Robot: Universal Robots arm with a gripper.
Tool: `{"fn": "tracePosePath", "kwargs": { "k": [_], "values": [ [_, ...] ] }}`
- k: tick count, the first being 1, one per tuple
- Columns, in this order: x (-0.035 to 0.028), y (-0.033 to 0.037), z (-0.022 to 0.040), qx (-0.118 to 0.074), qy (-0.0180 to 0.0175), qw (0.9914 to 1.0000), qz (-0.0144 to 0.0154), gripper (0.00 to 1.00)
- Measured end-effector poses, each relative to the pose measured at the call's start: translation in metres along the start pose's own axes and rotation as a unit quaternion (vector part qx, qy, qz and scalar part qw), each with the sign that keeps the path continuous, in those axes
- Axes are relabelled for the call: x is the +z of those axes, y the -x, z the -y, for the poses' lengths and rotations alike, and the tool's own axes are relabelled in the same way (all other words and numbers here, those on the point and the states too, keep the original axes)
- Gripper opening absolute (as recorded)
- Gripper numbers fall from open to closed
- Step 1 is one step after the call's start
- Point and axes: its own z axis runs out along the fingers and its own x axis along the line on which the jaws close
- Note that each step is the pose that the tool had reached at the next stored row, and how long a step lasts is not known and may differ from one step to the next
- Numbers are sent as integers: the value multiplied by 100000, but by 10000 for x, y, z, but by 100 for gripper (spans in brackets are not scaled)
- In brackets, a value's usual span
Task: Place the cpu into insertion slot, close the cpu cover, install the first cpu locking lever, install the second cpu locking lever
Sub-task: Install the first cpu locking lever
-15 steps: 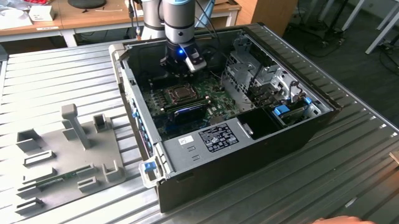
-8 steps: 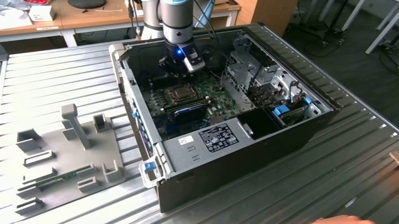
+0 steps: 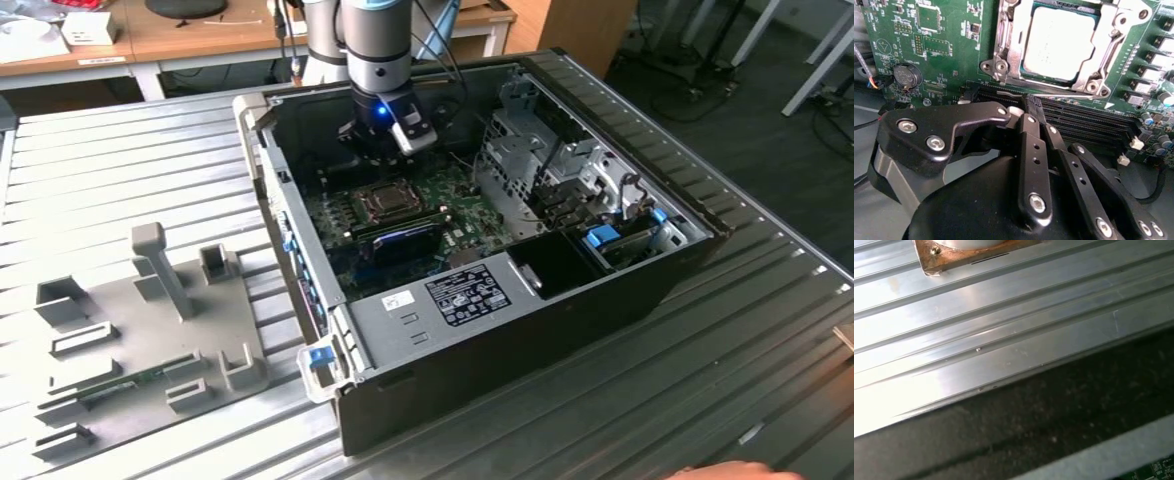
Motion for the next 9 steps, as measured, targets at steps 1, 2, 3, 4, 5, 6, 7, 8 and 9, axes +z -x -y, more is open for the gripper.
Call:
{"fn": "tracePosePath", "kwargs": {
  "k": [1, 2, 3, 4, 5, 6, 7, 8, 9],
  "values": [
    [0, -2, 0, 43, 1, 100000, 10, 11],
    [0, -7, 0, 36, 6, 100000, 14, 11],
    [0, -7, 0, 34, 7, 100000, 15, 11],
    [1, -7, 0, 34, 1, 100000, 25, 11],
    [2, -7, 0, 37, 9, 100000, 42, 11],
    [4, -7, 1, 33, 20, 100000, 66, 11],
    [6, -8, 2, 30, 29, 100000, 86, 11],
    [7, -8, 3, 30, 35, 100000, 100, 11],
    [9, -7, 5, 30, 45, 100000, 110, 11]
  ]
}}
